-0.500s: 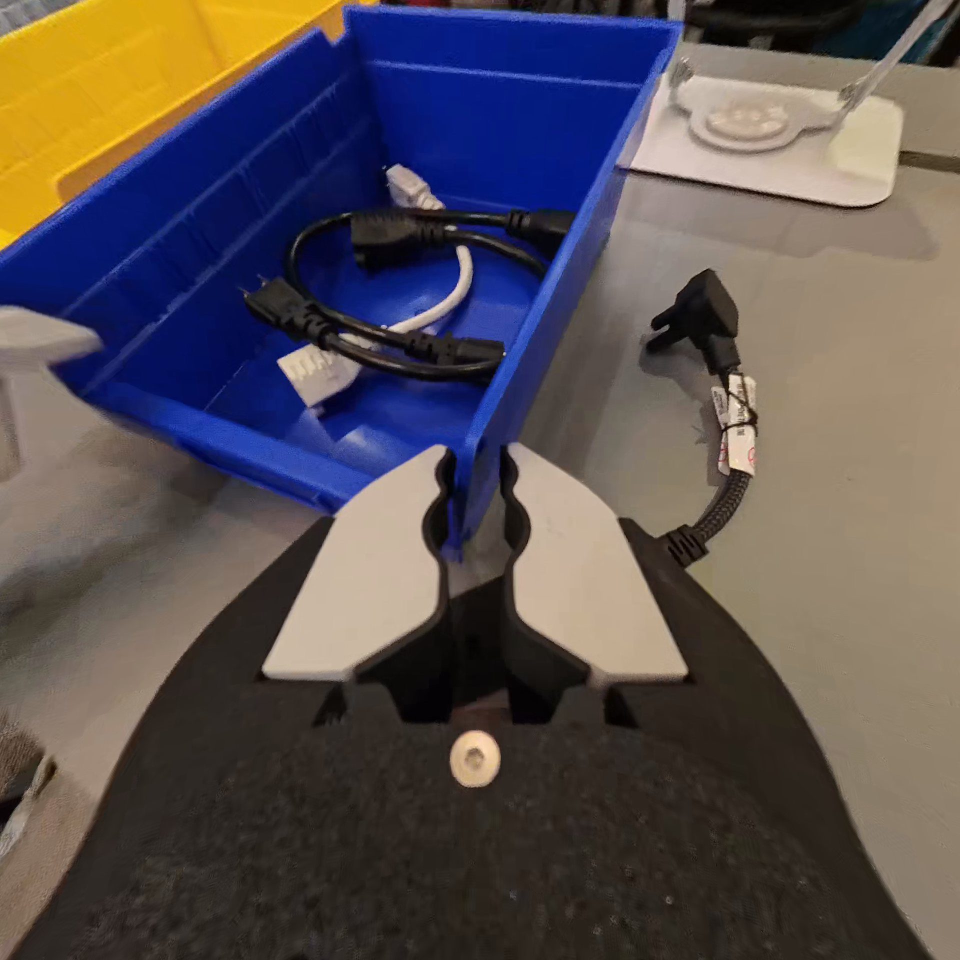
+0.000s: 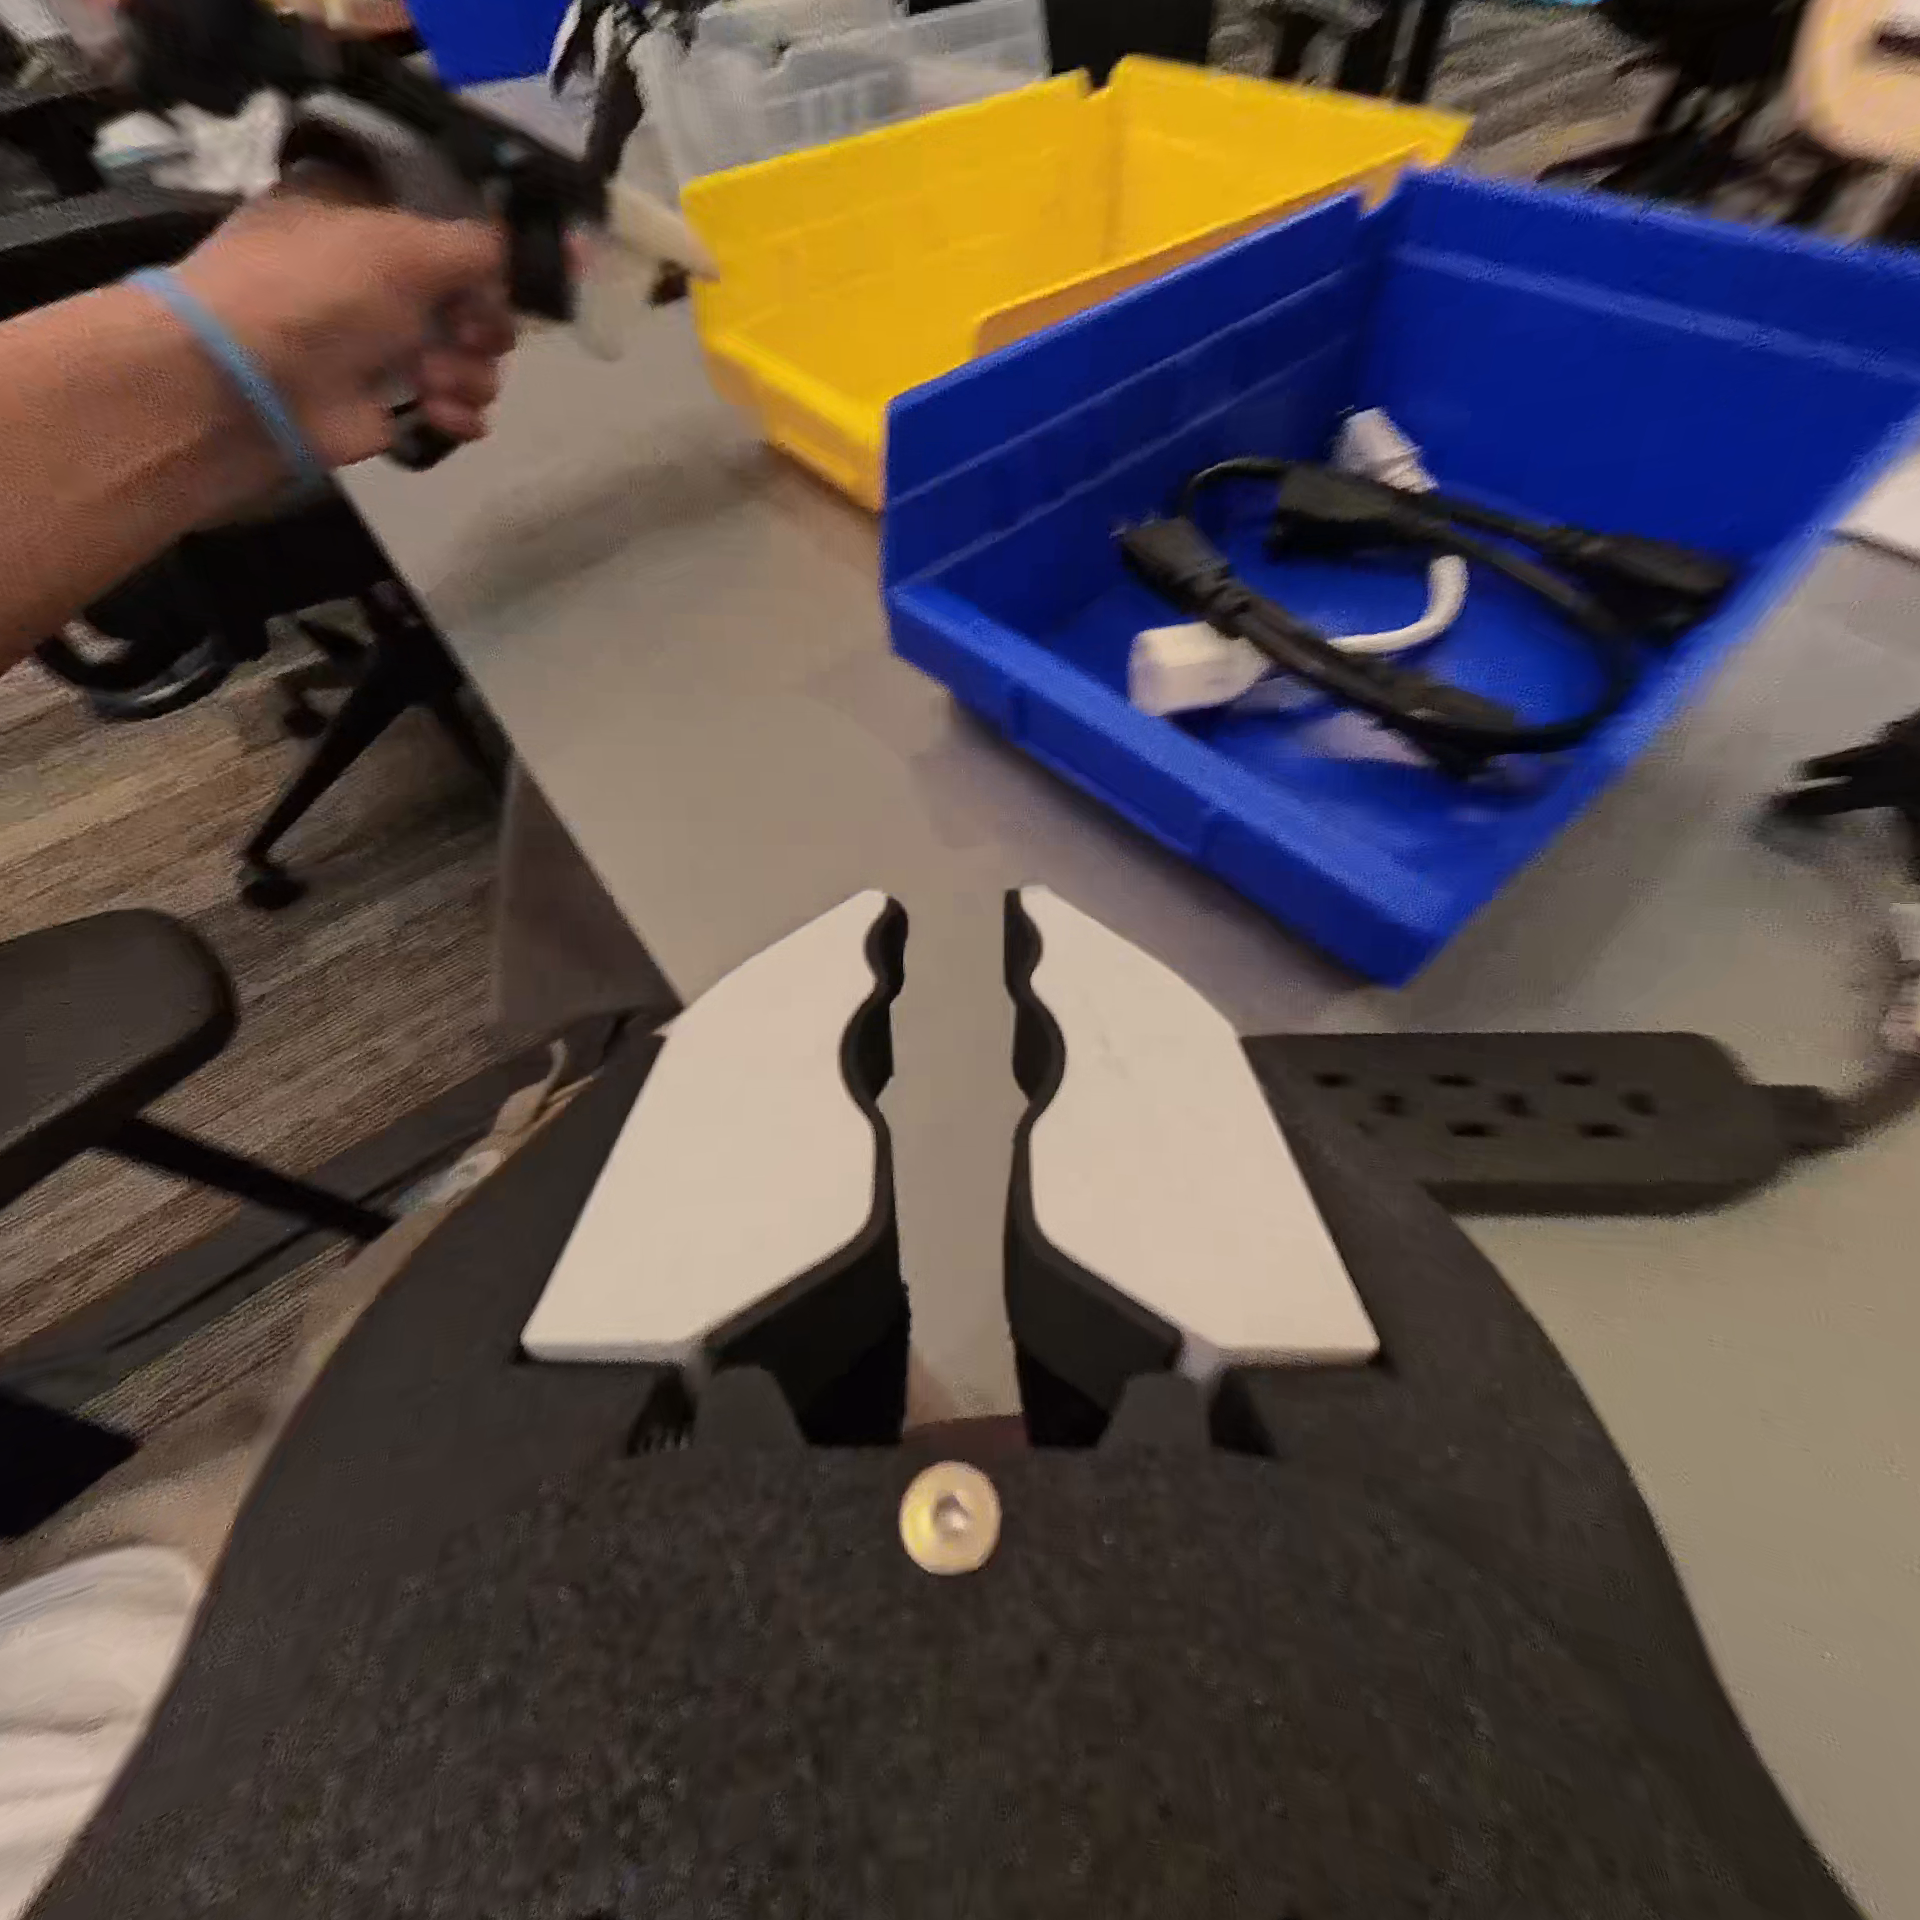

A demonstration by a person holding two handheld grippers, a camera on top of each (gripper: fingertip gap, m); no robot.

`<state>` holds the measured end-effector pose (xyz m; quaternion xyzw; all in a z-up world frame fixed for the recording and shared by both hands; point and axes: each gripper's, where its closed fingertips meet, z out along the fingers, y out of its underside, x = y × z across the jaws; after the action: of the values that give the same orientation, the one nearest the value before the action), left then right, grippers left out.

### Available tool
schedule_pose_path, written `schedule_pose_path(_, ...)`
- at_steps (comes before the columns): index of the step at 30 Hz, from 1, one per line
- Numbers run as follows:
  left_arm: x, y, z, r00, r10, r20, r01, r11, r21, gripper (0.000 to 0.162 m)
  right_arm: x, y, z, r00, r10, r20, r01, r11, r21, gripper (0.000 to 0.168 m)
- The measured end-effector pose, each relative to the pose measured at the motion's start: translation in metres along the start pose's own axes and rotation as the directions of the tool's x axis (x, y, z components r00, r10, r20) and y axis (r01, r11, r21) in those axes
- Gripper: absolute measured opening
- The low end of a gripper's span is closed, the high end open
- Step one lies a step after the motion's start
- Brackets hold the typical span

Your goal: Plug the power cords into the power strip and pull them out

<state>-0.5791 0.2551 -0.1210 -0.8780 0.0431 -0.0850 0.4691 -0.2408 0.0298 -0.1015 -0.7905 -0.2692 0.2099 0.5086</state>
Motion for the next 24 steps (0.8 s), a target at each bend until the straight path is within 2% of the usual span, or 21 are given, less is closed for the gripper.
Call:
schedule_pose_path(1, 0.000, 0.003, 0.012, 1.000, 0.004, -0.012, -0.004, 0.999, -0.033, 0.067, -0.010, 0.005, 0.007, 0.999, 0.007, 0.033, -0.006, 1.000, -0.022, 0.019)
schedule_pose_path(3, -0.003, 0.008, 0.032, 0.999, 0.044, 0.003, -0.043, 0.996, -0.073, 0.056, -0.027, 0.012, 0.020, 0.997, 0.009, 0.082, -0.004, 0.998, -0.066, 0.020)
schedule_pose_path(5, -0.003, 0.001, 0.041, 0.996, 0.084, 0.006, -0.084, 0.996, -0.028, 0.016, -0.038, 0.016, 0.030, 0.994, -0.005, 0.107, 0.017, 0.994, -0.106, 0.021)
schedule_pose_path(6, 0.001, -0.003, 0.041, 0.997, 0.077, -0.017, -0.077, 0.997, 0.008, 0.002, -0.043, 0.014, 0.035, 0.993, -0.012, 0.120, 0.025, 0.993, -0.113, 0.021)
schedule_pose_path(9, 0.007, 0.003, 0.032, 0.999, -0.007, -0.047, 0.006, 1.000, -0.013, 0.003, -0.056, 0.000, 0.046, 0.989, -0.016, 0.148, 0.031, 0.995, -0.097, 0.023)
schedule_pose_path(12, 0.014, 0.021, 0.006, 0.998, 0.056, 0.001, -0.056, 0.998, -0.003, 0.003, -0.063, -0.014, 0.063, 0.992, -0.006, 0.129, 0.017, 0.996, -0.082, 0.024)
schedule_pose_path(14, 0.016, 0.038, -0.019, 0.996, 0.075, 0.049, -0.075, 0.997, 0.011, 0.003, -0.066, -0.020, 0.078, 0.995, 0.011, 0.095, -0.003, 0.997, -0.077, 0.032)
schedule_pose_path(17, 0.019, 0.064, -0.059, 0.994, 0.060, 0.090, -0.062, 0.998, 0.029, 0.003, -0.068, -0.031, 0.101, 1.000, 0.029, -0.001, -0.029, 0.999, -0.033, 0.058)
schedule_pose_path(20, 0.022, 0.090, -0.098, 0.992, 0.045, 0.116, -0.052, 0.997, 0.052, 0.003, -0.063, -0.030, 0.126, 0.987, 0.044, -0.152, -0.054, 0.997, -0.057, 0.059)
schedule_pose_path(22, 0.025, 0.105, -0.121, 0.992, 0.025, 0.121, -0.034, 0.997, 0.075, 0.003, -0.064, -0.027, 0.141, 0.977, 0.068, -0.202, -0.087, 0.993, -0.085, 0.058)
schedule_pose_path(23, 0.027, 0.111, -0.131, 0.993, 0.020, 0.119, -0.031, 0.996, 0.087, 0.003, -0.070, -0.026, 0.147, 0.979, 0.074, -0.191, -0.095, 0.990, -0.100, 0.051)
schedule_pose_path(24, 0.029, 0.117, -0.140, 0.993, 0.018, 0.120, -0.029, 0.995, 0.096, 0.003, -0.077, -0.025, 0.150, 0.983, 0.072, -0.172, -0.091, 0.990, -0.108, 0.026)
